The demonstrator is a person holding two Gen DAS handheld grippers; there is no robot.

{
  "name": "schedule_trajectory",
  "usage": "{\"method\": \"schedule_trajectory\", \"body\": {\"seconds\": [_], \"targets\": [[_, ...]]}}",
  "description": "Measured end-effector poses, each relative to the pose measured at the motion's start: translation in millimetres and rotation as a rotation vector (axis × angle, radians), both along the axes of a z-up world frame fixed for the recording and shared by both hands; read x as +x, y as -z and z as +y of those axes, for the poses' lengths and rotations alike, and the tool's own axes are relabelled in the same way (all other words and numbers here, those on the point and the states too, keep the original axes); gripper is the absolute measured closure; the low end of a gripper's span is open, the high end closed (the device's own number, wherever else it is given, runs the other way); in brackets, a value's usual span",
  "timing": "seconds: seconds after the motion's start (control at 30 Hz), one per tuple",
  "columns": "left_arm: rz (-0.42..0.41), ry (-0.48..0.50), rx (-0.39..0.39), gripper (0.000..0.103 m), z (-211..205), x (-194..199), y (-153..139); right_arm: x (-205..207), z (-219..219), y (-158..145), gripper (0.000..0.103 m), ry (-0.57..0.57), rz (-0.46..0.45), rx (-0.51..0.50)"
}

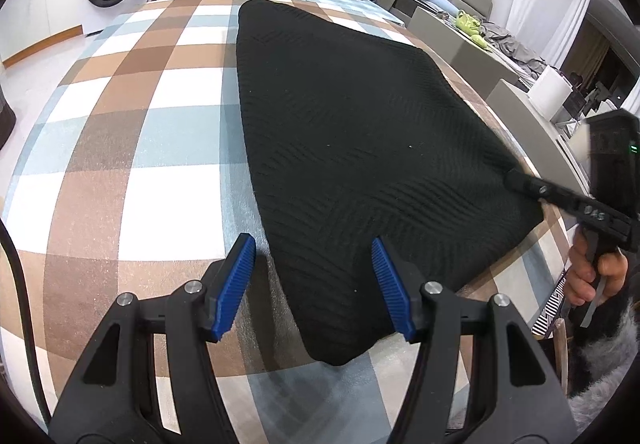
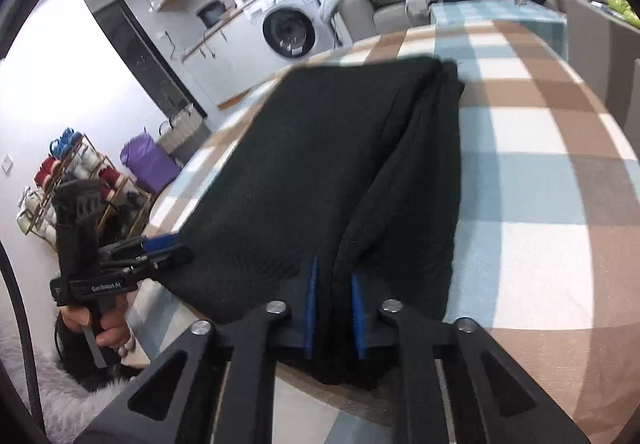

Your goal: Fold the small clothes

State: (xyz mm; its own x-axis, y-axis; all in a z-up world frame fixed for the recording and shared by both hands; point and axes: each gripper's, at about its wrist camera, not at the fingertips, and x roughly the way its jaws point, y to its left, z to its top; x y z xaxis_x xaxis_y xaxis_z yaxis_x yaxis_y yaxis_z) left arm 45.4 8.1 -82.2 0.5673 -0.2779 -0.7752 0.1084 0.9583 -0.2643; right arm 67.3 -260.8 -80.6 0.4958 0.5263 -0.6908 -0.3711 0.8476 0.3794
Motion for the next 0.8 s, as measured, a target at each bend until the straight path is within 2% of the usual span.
{"method": "schedule_trajectory", "body": {"seconds": [0.03, 0.07, 0.13, 0.2, 0.27, 0.33, 0.5, 0.57, 0.6, 0.67, 0.8], "targets": [[-0.001, 0.003, 0.002, 0.045, 0, 0, 0, -6, 0, -6, 0.093, 0.005, -0.044, -0.014], [-0.003, 0.003, 0.006, 0.045, 0, -1, 0, -8, 1, -7, 0.093, 0.006, -0.048, -0.036], [0.001, 0.007, 0.003, 0.045, 0, 0, 0, -4, 1, 4, 0.092, 0.019, 0.008, -0.106], [0.008, 0.007, 0.004, 0.045, 1, 0, 1, -3, 2, 6, 0.089, 0.021, 0.034, -0.12], [0.011, 0.007, 0.0, 0.045, 2, -1, 0, -5, 4, -3, 0.075, 0.017, 0.012, -0.162], [0.01, 0.007, -0.005, 0.045, 4, -1, 1, -6, 0, -9, 0.054, 0.027, 0.016, -0.15], [0.001, -0.006, -0.02, 0.046, 5, 0, 2, 1, -9, 3, 0.054, 0.075, 0.084, -0.128], [-0.003, 0.006, -0.024, 0.063, 3, 1, 2, 2, -7, 6, 0.054, 0.089, 0.092, -0.118], [-0.005, 0.009, -0.026, 0.065, 2, 2, 2, 2, -5, 6, 0.056, 0.091, 0.091, -0.12], [-0.012, 0.012, -0.011, 0.077, -1, 4, 3, 4, -2, 9, 0.067, 0.094, 0.102, -0.106], [-0.011, 0.012, -0.007, 0.079, -2, 10, 3, 6, 1, 11, 0.073, 0.095, 0.108, -0.094]]}}
